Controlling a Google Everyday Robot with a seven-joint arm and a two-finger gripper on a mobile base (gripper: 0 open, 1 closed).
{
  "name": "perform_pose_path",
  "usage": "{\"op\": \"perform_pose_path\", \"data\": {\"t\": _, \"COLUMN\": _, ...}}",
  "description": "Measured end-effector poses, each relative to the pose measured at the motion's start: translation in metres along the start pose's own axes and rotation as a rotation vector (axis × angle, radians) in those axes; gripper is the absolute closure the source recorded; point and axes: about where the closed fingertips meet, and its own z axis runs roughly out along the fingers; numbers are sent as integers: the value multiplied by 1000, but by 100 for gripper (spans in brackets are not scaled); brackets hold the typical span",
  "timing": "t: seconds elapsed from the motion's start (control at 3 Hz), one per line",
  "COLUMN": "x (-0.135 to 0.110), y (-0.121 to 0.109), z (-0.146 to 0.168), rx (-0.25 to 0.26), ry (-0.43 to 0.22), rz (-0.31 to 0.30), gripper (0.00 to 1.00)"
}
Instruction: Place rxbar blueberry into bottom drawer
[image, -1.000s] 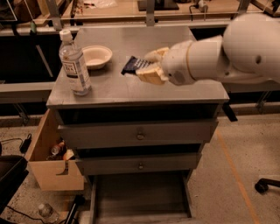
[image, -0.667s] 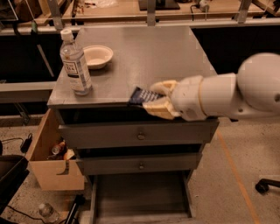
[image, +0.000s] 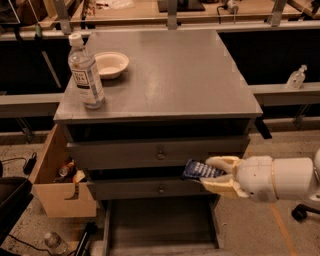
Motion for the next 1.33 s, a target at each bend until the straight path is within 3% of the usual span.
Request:
{"op": "perform_pose_path", "data": {"t": 0.33, "x": 43, "y": -1, "z": -11, "rx": 1, "ry": 49, "rz": 70, "gripper": 100}}
{"op": "perform_pose_path", "data": {"t": 0.67, "x": 43, "y": -1, "z": -11, "rx": 1, "ry": 49, "rz": 70, "gripper": 100}}
{"op": "perform_pose_path", "data": {"t": 1.0, "x": 79, "y": -2, "z": 11, "rx": -15, "ry": 45, "rz": 122, "gripper": 100}}
{"op": "perform_pose_path", "data": {"t": 1.33, "x": 192, "y": 1, "z": 80, "rx": -85, "ry": 111, "rz": 248, "gripper": 100}}
